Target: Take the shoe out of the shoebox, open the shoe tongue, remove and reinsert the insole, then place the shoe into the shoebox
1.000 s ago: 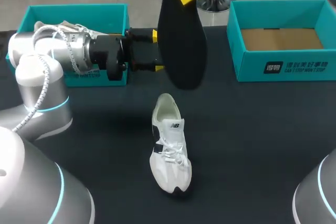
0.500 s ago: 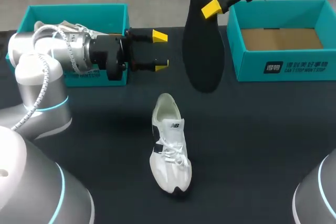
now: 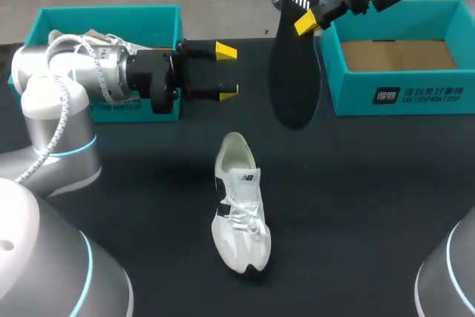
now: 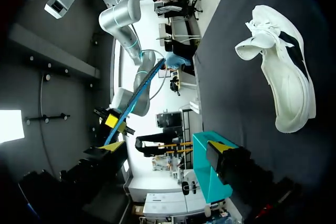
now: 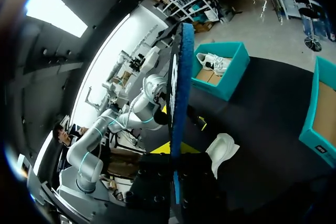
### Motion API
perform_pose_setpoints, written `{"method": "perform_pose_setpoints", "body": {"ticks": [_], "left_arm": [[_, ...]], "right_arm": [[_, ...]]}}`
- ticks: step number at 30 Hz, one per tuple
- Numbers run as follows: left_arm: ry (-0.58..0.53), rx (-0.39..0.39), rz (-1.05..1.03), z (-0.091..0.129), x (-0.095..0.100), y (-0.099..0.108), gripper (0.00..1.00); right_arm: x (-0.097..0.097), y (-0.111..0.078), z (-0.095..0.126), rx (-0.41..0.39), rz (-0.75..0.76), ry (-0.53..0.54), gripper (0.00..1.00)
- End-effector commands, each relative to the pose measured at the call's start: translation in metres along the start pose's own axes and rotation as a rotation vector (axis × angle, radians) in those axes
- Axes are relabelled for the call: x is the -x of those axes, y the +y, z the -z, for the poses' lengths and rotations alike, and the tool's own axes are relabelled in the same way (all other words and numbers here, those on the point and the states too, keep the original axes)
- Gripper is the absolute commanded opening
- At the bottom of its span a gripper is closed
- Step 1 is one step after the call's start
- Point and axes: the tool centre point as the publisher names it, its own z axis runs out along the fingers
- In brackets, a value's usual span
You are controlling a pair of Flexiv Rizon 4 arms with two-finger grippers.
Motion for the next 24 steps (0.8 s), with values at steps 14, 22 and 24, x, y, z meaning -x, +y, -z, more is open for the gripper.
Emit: {"method": "perform_pose_setpoints", "body": {"ticks": [14, 22, 24], "left_arm": [[-0.002, 0.002, -0.002, -0.001, -0.001, 0.0, 1.0], [-0.005, -0.012, -0.016, -0.004, 0.0, 0.002, 1.0], [-0.011, -0.016, -0.031, -0.006, 0.002, 0.004, 1.0]], "right_arm": [[0.037, 0.048, -0.053, -0.142, -0.064, 0.191, 0.0], [0.031, 0.049, -0.073, -0.18, -0.075, 0.226, 0.0], [0.027, 0.051, -0.081, -0.194, -0.077, 0.242, 0.0]]}}
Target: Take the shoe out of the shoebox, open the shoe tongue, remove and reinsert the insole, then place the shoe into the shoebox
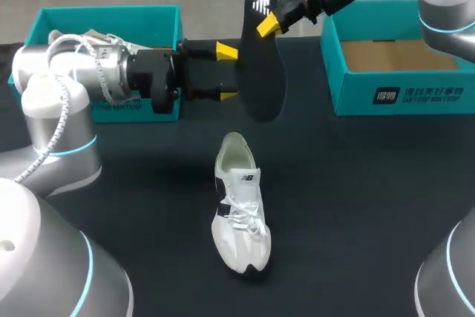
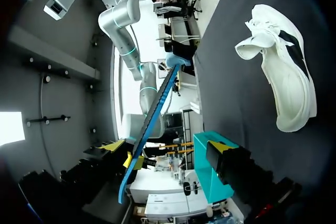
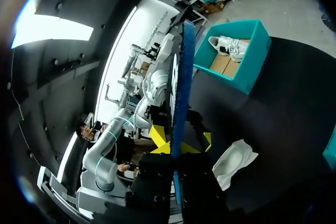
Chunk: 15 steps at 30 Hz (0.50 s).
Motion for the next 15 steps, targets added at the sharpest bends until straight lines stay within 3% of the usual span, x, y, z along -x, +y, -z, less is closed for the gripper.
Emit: {"method": "perform_pose_setpoints", "body": {"ticks": [1, 6, 12, 14, 15], "left_arm": [[-0.009, -0.012, -0.019, -0.004, 0.001, 0.006, 1.0], [-0.028, -0.02, -0.046, -0.006, 0.007, 0.009, 1.0], [-0.032, -0.022, -0.053, -0.004, 0.007, 0.011, 1.0], [-0.034, -0.022, -0.053, -0.003, 0.007, 0.011, 0.4], [-0.036, -0.02, -0.053, -0.003, 0.007, 0.011, 0.0]], "right_arm": [[-0.001, 0.013, -0.018, -0.053, -0.002, 0.02, 0.0], [-0.004, 0.02, -0.036, -0.073, 0.002, 0.051, 0.0], [0.0, 0.019, -0.041, -0.069, 0.001, 0.061, 0.0], [0.002, 0.019, -0.041, -0.067, -0.001, 0.062, 0.0], [0.003, 0.018, -0.041, -0.064, -0.002, 0.062, 0.0]]}}
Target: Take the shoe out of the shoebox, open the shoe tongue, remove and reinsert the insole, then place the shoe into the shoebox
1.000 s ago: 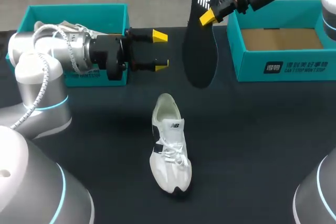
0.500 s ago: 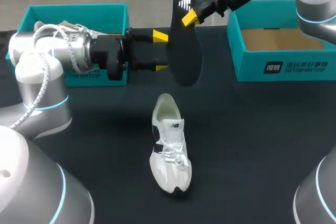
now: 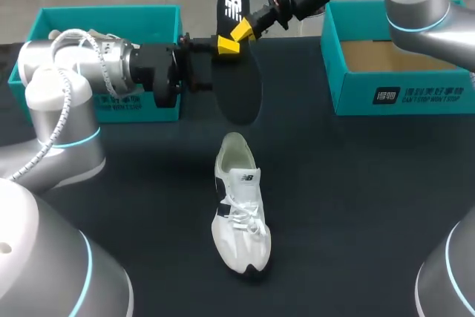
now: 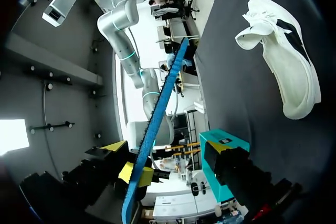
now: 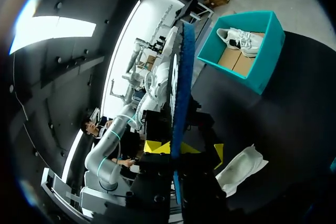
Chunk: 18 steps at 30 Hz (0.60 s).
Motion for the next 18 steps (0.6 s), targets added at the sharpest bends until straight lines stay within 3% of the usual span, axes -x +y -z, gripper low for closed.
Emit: {"method": "perform_pose_setpoints", "body": {"ticks": [1, 18], "left_arm": [[-0.004, -0.002, -0.002, 0.002, -0.0015, 0.0013, 0.0], [-0.012, -0.001, 0.001, 0.0073, 0.0054, -0.0045, 0.0]], "right_arm": [[0.0049, 0.0023, 0.0, -0.004, -0.001, 0.005, 0.0], [0.0133, 0.0044, -0.0012, 0.007, -0.001, 0.018, 0.0]]}}
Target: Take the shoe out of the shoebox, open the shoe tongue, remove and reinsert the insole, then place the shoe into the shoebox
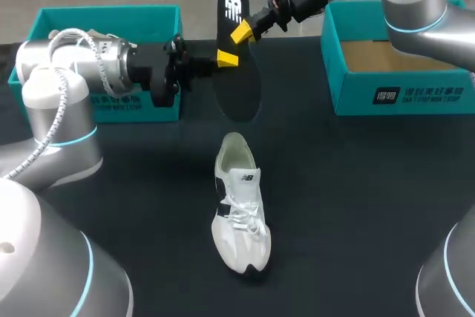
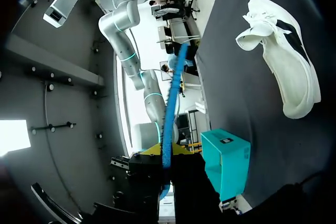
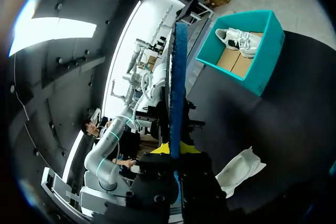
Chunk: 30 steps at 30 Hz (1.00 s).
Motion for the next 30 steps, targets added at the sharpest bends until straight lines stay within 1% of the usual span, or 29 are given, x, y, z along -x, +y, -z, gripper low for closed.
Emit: {"method": "perform_pose_setpoints", "body": {"ticks": [1, 3, 4, 5, 7, 10, 13, 15, 17, 20, 24, 27, 30], "left_arm": [[0.0, 0.0, 0.002, 0.003, 0.001, -0.004, 0.0], [-0.001, 0.0, 0.0, 0.003, 0.002, -0.006, 0.0], [0.001, 0.001, 0.0, 0.003, 0.002, -0.006, 0.0], [0.004, 0.002, 0.001, 0.003, 0.002, -0.007, 0.0], [0.009, 0.004, 0.013, 0.004, 0.001, -0.007, 0.0], [0.023, 0.008, 0.036, 0.005, -0.002, -0.008, 0.0], [0.047, 0.019, 0.067, 0.006, -0.01, -0.007, 0.0], [0.061, 0.024, 0.077, 0.007, -0.016, -0.005, 0.0], [0.07, 0.023, 0.098, 0.008, -0.02, -0.004, 0.0], [0.076, 0.021, 0.122, 0.008, -0.024, -0.005, 0.0], [0.088, 0.012, 0.163, 0.009, -0.03, -0.007, 0.0], [0.1, 0.009, 0.19, 0.008, -0.035, -0.008, 0.0], [0.108, 0.007, 0.203, 0.007, -0.038, -0.01, 0.0]], "right_arm": [[0.002, -0.001, -0.001, 0.0, -0.004, 0.003, 0.0], [0.003, -0.002, -0.001, 0.011, -0.01, -0.004, 0.0], [0.004, -0.002, -0.001, 0.017, -0.013, -0.024, 0.31], [0.003, -0.003, 0.002, 0.028, -0.012, -0.039, 1.0], [-0.001, -0.004, 0.007, 0.053, -0.003, -0.075, 1.0], [-0.008, -0.01, 0.02, 0.088, 0.019, -0.168, 1.0], [-0.021, -0.014, 0.033, 0.095, 0.055, -0.257, 1.0], [-0.032, -0.014, 0.039, 0.078, 0.085, -0.315, 1.0], [-0.044, -0.013, 0.044, 0.05, 0.099, -0.404, 1.0], [-0.056, -0.015, 0.046, 0.018, 0.118, -0.503, 1.0], [-0.077, -0.016, 0.048, -0.019, 0.142, -0.645, 1.0], [-0.096, -0.015, 0.05, -0.039, 0.163, -0.738, 1.0], [-0.11, -0.016, 0.051, -0.05, 0.173, -0.798, 1.0]]}}
